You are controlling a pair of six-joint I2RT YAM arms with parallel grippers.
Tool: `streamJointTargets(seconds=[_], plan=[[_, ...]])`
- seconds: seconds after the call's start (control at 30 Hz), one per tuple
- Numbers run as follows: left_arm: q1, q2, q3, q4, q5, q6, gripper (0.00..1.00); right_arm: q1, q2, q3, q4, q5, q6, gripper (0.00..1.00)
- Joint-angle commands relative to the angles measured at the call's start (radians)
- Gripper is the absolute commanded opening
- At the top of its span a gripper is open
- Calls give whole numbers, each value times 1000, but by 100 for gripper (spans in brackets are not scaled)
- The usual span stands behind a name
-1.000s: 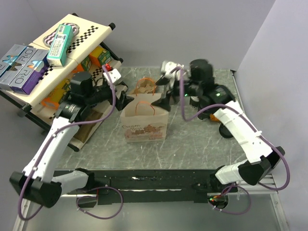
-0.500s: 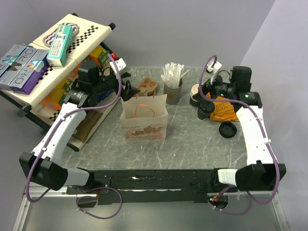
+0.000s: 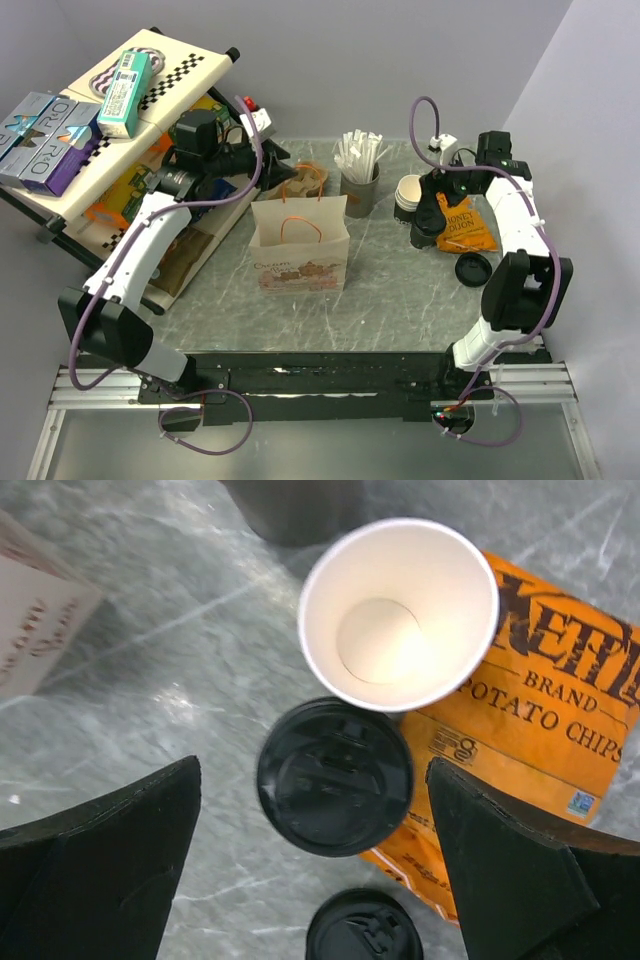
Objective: Pack the takeout coffee
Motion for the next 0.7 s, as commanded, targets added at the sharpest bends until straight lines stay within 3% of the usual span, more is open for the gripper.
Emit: streamJointTargets(seconds=[0.0, 0.07, 0.3, 0.67], plan=[[-5, 20, 77, -27, 63, 14, 48, -8, 31, 80, -57, 57, -60, 100], [-7, 28, 96, -47, 71, 16, 43, -7, 45, 95, -80, 75, -55, 100], [-8, 57, 122, -87, 75, 33, 1, 13, 67, 58, -91, 118, -37, 100], [-15, 59, 136, -106, 74, 36, 1, 56, 105, 43, -37, 218, 23, 100]])
